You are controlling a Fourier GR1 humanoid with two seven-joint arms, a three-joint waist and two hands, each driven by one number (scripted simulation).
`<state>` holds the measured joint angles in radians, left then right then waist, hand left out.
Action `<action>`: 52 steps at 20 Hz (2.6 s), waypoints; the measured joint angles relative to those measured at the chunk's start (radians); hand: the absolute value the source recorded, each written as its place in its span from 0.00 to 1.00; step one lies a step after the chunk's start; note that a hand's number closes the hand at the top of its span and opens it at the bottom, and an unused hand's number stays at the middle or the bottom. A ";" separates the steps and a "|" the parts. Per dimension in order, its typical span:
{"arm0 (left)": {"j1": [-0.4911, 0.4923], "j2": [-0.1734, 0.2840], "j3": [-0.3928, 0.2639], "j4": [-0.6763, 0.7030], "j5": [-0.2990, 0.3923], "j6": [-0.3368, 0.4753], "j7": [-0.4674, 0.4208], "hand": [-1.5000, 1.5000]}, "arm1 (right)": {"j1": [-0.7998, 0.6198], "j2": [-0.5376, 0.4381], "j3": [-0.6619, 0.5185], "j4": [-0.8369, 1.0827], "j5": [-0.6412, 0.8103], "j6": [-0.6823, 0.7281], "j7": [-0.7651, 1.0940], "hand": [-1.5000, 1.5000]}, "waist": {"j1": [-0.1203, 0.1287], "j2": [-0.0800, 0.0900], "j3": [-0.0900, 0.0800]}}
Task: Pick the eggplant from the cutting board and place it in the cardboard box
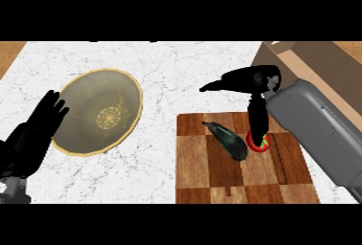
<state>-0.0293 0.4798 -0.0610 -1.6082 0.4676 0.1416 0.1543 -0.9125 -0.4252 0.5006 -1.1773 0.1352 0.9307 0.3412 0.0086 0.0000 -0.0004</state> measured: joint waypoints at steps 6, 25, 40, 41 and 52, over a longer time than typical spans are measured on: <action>0.006 -0.021 0.027 -0.007 -0.020 -0.021 0.014 0.50 | 0.029 0.010 -0.018 0.010 0.087 0.034 -0.037 0.00 | -0.002 0.000 0.000; 0.010 -0.100 0.084 -0.021 -0.100 -0.080 0.056 0.50 | 0.096 0.133 -0.059 0.012 0.357 0.025 -0.158 0.00 | 0.000 0.000 0.000; -0.029 -0.140 0.144 0.042 -0.143 -0.133 0.055 0.50 | 0.138 0.198 -0.071 0.015 0.513 0.053 -0.163 0.00 | -0.004 0.000 0.000; -0.017 -0.135 0.154 0.031 -0.136 -0.146 0.055 0.50 | 0.133 0.202 -0.072 0.031 0.524 0.052 -0.169 0.00 | -0.002 0.001 0.000; 0.003 -0.168 0.177 -0.028 -0.165 -0.161 0.091 0.50 | 0.176 0.226 -0.060 0.075 0.647 0.037 -0.236 0.00 | -0.001 0.000 0.000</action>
<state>-0.0263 0.3122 0.1164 -1.6359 0.3021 -0.0190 0.2452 -0.7363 -0.1996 0.4404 -1.1021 0.7824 0.9677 0.1051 0.0072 0.0003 0.0000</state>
